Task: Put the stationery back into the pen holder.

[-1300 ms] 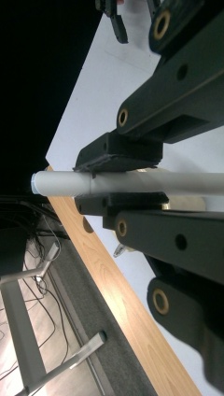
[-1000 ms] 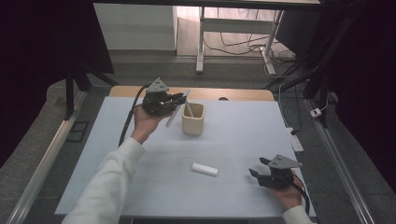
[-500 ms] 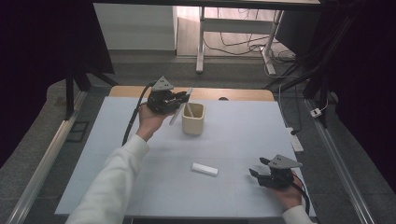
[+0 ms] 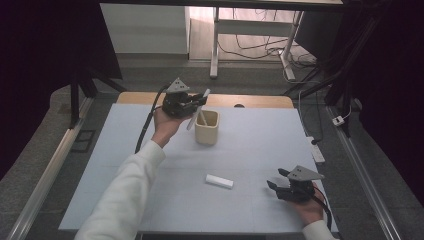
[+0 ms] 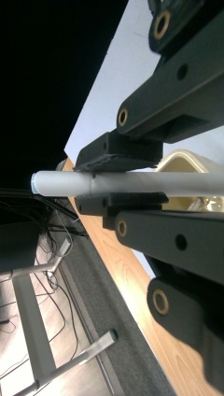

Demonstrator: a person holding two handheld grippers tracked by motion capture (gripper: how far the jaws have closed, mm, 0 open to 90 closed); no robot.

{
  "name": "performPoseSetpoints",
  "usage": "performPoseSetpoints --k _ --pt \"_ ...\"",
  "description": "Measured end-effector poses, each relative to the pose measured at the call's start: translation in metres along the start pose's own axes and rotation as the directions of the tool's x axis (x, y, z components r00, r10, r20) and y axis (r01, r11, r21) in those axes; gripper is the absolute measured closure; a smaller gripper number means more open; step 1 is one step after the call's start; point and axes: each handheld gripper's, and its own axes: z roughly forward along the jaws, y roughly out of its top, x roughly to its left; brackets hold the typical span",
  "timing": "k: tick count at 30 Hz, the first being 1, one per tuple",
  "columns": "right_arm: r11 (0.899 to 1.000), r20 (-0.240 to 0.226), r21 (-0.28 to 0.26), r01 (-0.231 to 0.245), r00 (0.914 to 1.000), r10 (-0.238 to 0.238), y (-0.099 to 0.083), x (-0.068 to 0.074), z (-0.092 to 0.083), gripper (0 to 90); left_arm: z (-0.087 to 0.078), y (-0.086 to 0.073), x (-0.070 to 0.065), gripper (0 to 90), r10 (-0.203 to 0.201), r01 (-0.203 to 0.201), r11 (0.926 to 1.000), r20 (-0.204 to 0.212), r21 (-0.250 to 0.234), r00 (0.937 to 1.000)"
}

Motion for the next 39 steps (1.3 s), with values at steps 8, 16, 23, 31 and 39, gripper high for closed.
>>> performPoseSetpoints --k 8,16,23,31,39 --pt "1.000 0.000 0.002 0.002 1.0000 -0.002 0.000 0.000 0.001 34.8 0.010 0.003 -0.003 77.7 -0.004 0.004 0.9997 0.005 -0.023 1.0000" --pt "1.000 0.001 0.002 0.001 1.0000 -0.001 0.000 0.000 0.001 34.8 0.017 0.003 -0.002 77.7 -0.010 0.010 0.9994 0.009 -0.034 0.9999" --pt "1.000 0.003 0.001 0.001 1.0000 -0.001 0.000 0.000 0.001 34.8 0.025 0.003 0.000 77.5 -0.022 0.022 0.9990 0.002 -0.039 0.9998" --pt "1.000 0.002 0.001 0.000 1.0000 0.000 0.000 0.000 0.001 34.8 0.039 0.009 0.001 77.5 -0.022 0.022 0.9986 -0.002 -0.049 0.9998" --pt "1.000 -0.005 0.002 0.002 1.0000 -0.002 0.000 -0.001 0.001 34.9 0.049 0.009 0.005 76.5 -0.042 0.041 0.9971 -0.010 -0.063 0.9991"
